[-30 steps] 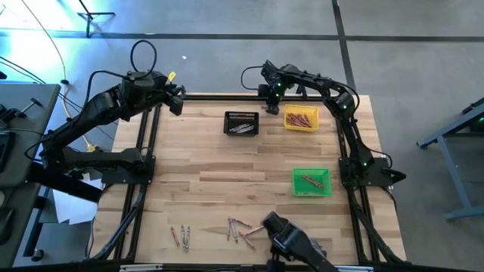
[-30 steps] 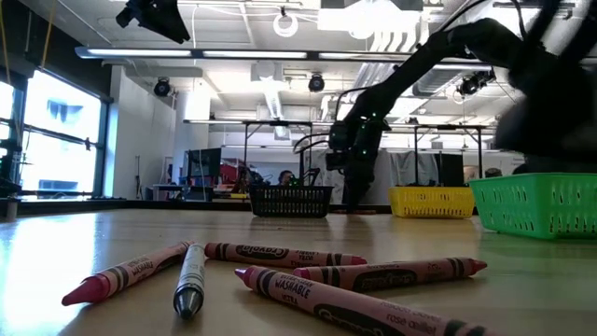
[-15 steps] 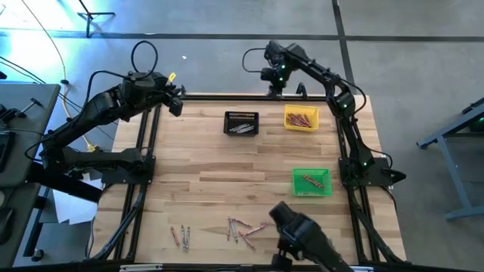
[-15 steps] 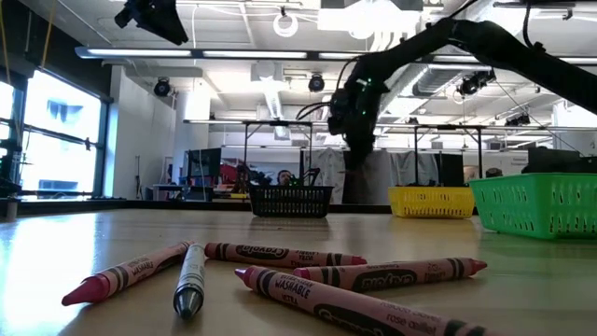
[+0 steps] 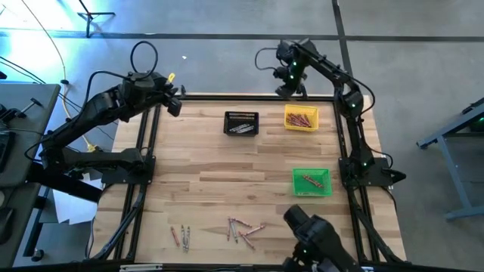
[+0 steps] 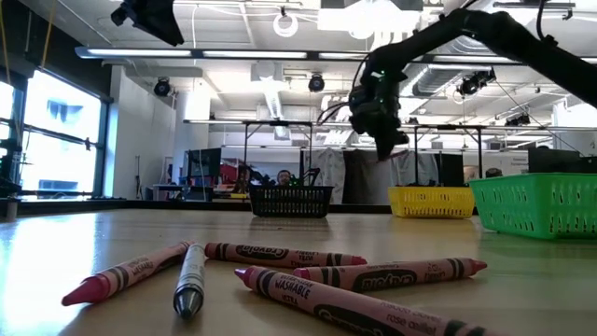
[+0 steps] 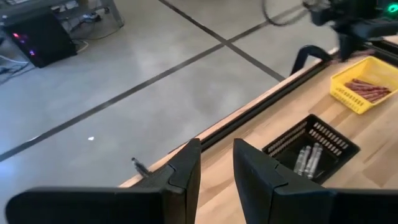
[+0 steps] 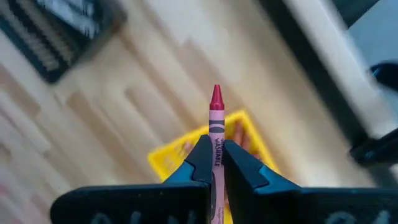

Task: Sort crayons
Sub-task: Put the red crayon into the yellow basket, then put the pink crayon into the green basket

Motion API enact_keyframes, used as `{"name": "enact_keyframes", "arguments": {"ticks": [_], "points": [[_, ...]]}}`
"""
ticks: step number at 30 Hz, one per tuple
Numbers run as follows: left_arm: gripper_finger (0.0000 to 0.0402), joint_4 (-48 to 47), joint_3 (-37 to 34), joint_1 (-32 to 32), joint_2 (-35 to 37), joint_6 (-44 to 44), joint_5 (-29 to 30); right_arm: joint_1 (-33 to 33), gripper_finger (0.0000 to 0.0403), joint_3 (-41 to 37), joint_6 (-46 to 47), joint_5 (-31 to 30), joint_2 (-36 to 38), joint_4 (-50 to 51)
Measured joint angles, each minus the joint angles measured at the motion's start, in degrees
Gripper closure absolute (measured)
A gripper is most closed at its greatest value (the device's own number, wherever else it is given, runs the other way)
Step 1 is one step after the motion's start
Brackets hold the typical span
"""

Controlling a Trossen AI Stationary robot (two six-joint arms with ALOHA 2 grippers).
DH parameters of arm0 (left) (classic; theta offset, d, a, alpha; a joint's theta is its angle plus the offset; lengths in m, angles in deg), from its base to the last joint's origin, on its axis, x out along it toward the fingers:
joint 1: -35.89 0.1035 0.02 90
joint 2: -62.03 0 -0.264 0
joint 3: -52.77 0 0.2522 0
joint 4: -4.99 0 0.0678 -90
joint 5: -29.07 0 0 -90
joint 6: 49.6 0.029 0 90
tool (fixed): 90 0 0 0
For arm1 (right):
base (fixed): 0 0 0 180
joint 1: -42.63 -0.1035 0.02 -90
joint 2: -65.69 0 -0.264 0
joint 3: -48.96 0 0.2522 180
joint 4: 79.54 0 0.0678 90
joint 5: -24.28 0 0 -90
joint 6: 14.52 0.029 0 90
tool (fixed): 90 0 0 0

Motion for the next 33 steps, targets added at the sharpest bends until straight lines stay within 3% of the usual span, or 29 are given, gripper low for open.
{"name": "enact_keyframes", "arguments": {"ticks": [7, 11, 16, 20, 28, 33], "points": [[0.0321, 0.02, 0.00, 0.14, 0.17, 0.69, 4.68, -0.40, 0.0395, -23.01, -0.21, -0.78, 10.18, -2.42], [0.0321, 0.96, 0.00, 1.32, 0.15, 3.10, 5.20, -0.80, 0.0395, -36.08, 2.86, -1.61, 16.16, -13.34], [0.0321, 4.28, 0.00, 3.15, 0.15, 5.68, 5.20, -1.74, 0.0395, -46.84, 9.38, -3.65, 21.92, -27.09], [0.0321, 6.12, 0.00, 4.68, 0.15, 7.88, 5.18, -1.61, 0.0385, -51.08, 13.62, -4.77, 24.37, -31.88], [0.0321, 6.10, 0.00, 6.86, 0.15, 9.23, 3.91, -1.64, 0.0314, -51.60, 15.43, -6.65, 24.87, -32.37], [0.0321, 6.11, 0.00, 7.23, 0.15, 8.90, 3.75, -1.63, 0.0304, -51.64, 20.18, -7.22, 28.29, -31.36]]}}
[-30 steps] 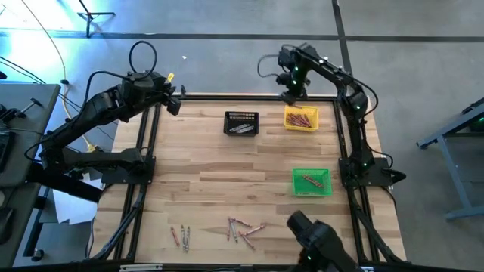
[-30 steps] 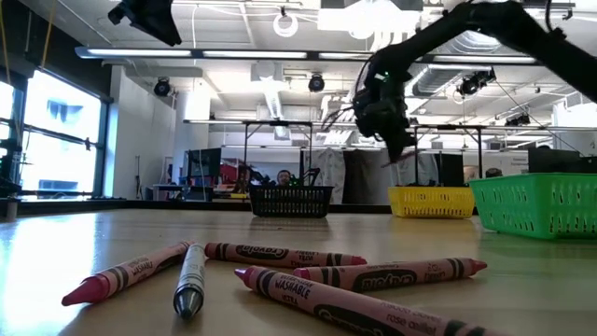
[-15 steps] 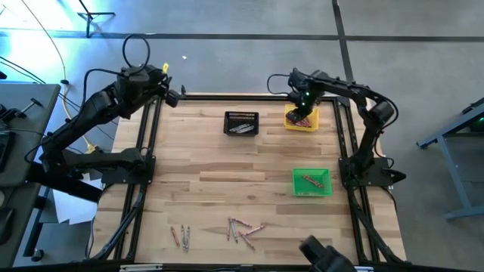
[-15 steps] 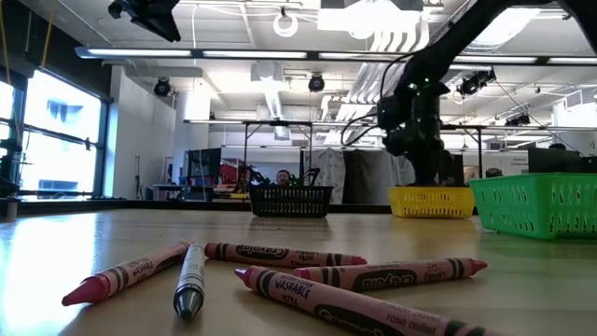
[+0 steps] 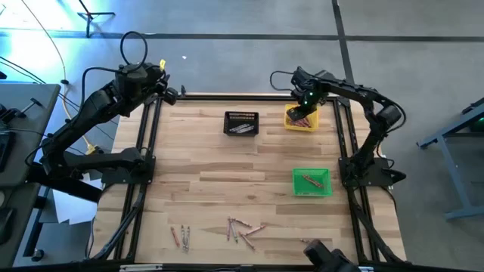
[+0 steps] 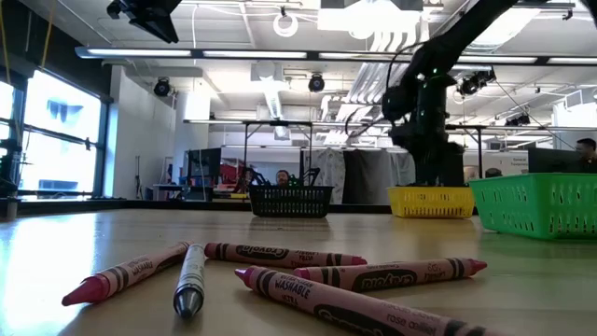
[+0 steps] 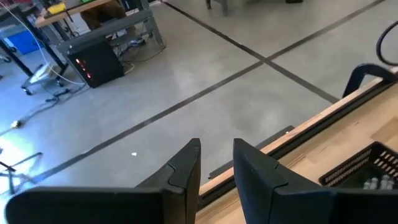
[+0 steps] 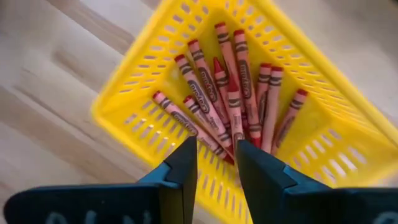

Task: Sort crayons
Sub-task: Put the pink crayon into the green basket

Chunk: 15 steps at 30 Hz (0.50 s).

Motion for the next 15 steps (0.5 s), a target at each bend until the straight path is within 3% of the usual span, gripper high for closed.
{"name": "enact_keyframes", "arguments": {"ticks": [9, 15], "points": [[0.0321, 0.02, 0.00, -0.49, -0.93, -12.39, -6.57, -3.48, 0.0320, -0.01, 7.90, -0.57, 17.04, 2.30], [0.0321, 0.02, 0.00, -4.53, -4.80, -19.51, -15.10, -16.32, 0.0320, -0.07, 17.41, -4.04, 26.03, 6.80]]}}
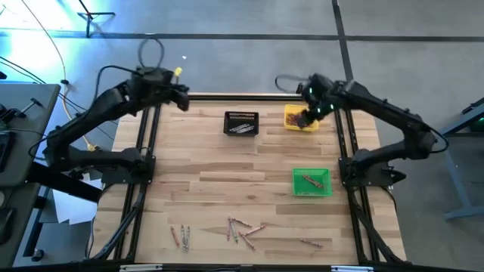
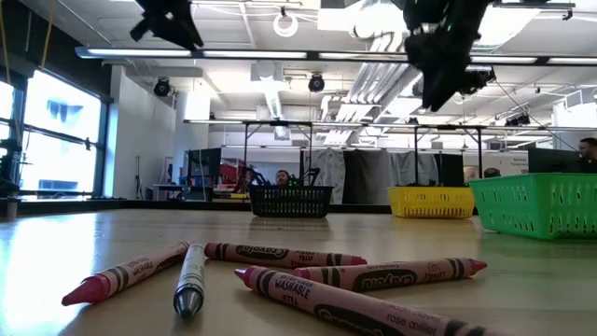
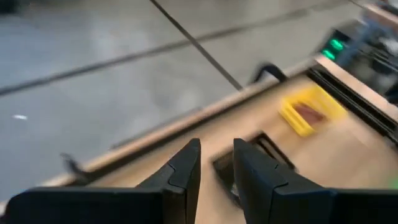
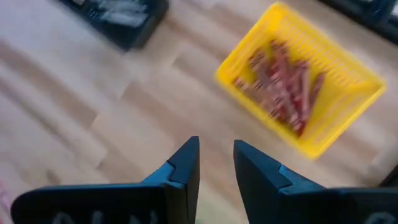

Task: Sort crayons
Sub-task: Put the pink crayon into the green basket

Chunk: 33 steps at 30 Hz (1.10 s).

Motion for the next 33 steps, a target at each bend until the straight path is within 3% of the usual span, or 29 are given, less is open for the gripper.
{"name": "enact_keyframes", "arguments": {"ticks": [11, 17, 22, 25, 28, 33], "points": [[0.0321, -0.11, 0.00, -10.99, -8.83, -2.07, -1.60, -36.21, 0.0320, -0.04, 28.89, -8.84, 4.44, 13.07], [0.0321, -0.09, 0.00, -15.02, -11.74, -2.70, -1.58, -52.53, 0.0320, -0.04, 48.76, -10.66, 2.69, 10.58], [0.0321, -0.15, 0.00, -17.97, -12.19, 1.68, -1.58, -62.53, 0.0320, -0.04, 64.71, -13.19, -1.92, 7.23], [0.0321, -0.28, 0.00, -19.14, -11.93, 4.14, -1.94, -66.60, 0.0320, -0.04, 72.69, -11.65, -6.61, 6.67], [0.0321, -0.60, 0.00, -19.36, -11.12, 5.81, -5.82, -69.61, 0.0320, -0.04, 78.81, -6.24, -11.66, 5.28], [0.0321, -2.13, 0.00, -20.07, -9.47, 8.16, -9.58, -73.36, 0.0320, -0.04, 83.04, 2.13, -19.12, -8.12]]}}
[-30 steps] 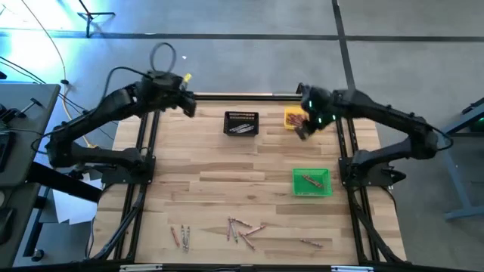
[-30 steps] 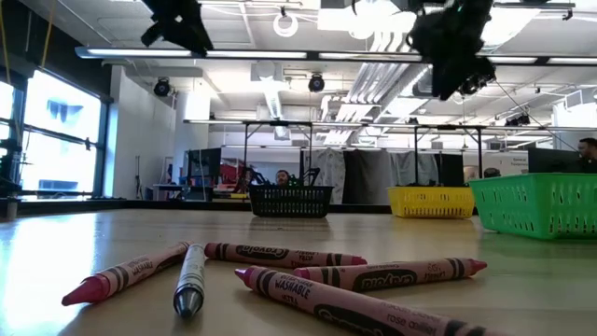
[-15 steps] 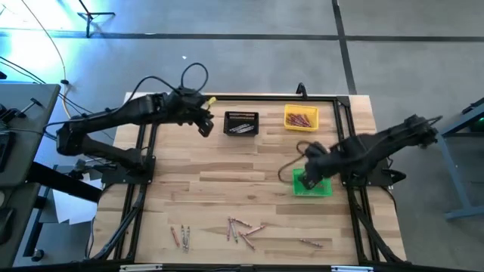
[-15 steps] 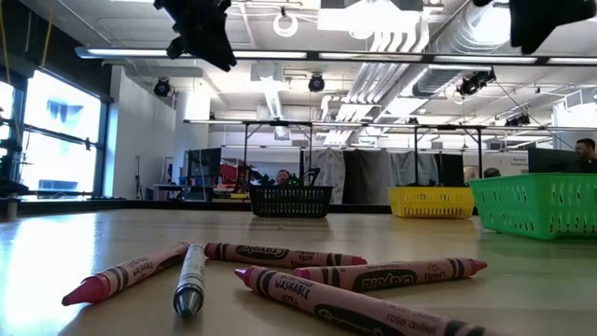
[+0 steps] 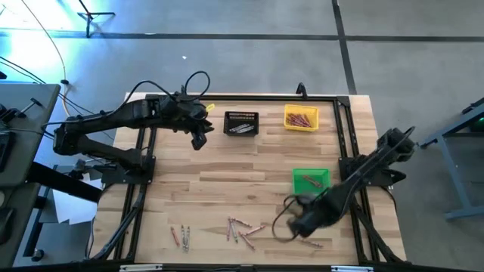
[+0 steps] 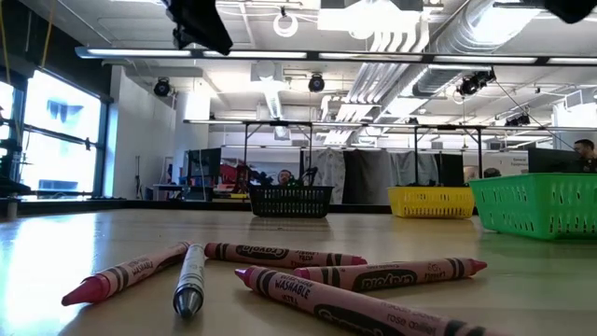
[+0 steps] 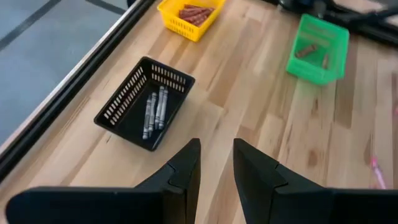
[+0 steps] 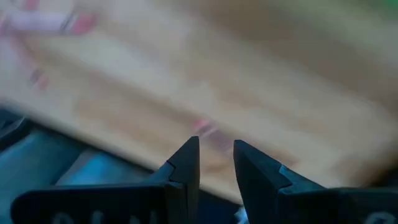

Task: Sort crayons
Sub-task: Put the pink crayon into the green basket

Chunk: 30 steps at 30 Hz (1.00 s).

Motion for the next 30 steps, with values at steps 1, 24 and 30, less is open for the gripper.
{"name": "enact_keyframes", "arguments": {"ticks": [1, 24, 30], "points": [[0.0321, -0.57, 0.00, -0.16, 0.39, 0.86, 0.02, -0.70, 0.0320, 0.00, 0.03, 0.88, -1.33, -3.46], [0.0321, 0.45, 0.00, -11.51, 2.97, -11.82, 5.96, -10.39, 0.0320, 0.00, -29.53, 1.23, -10.09, -7.04], [0.0321, 4.38, 0.00, -15.92, 2.97, -15.50, 9.53, -11.86, 0.0320, 0.00, -32.67, 0.65, -13.17, -6.37]]}}
